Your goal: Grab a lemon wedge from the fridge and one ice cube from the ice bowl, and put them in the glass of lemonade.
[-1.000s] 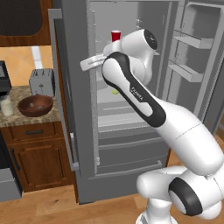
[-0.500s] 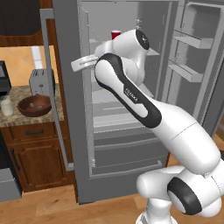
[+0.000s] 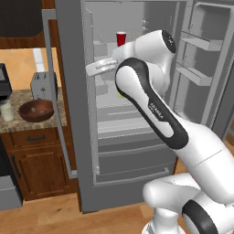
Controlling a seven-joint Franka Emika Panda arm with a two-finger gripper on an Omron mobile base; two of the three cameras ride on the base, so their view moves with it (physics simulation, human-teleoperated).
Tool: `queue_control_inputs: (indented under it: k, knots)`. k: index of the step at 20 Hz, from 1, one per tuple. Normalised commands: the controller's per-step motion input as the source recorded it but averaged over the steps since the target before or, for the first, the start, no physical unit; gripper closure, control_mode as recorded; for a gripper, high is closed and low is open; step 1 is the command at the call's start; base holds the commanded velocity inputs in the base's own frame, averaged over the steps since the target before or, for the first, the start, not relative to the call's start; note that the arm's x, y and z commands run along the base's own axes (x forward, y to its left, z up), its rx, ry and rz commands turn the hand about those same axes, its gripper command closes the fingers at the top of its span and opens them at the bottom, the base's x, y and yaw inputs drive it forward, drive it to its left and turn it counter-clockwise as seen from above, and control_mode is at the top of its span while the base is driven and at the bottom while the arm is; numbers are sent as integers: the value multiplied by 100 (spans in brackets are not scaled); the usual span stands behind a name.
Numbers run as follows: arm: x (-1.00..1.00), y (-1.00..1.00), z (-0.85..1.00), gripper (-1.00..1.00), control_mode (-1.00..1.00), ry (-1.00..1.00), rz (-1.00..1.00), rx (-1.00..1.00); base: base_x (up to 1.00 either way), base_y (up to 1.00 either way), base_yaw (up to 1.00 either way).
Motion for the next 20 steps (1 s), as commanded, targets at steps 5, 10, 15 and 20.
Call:
queue_control_inputs:
  k: [5,10,15,20]
  knots:
    - [-66,-97,16,-100,-100,0,-2,2,0,0,0]
    - [-2,-77,0,-100,-100,18,-27,-9,0,0,0]
    - [-32,-100,-3,-100,-100,13,-36,-2,0,0,0]
    - [-6,-83,-34,-100,-100,18,-30,-16,0,0,0]
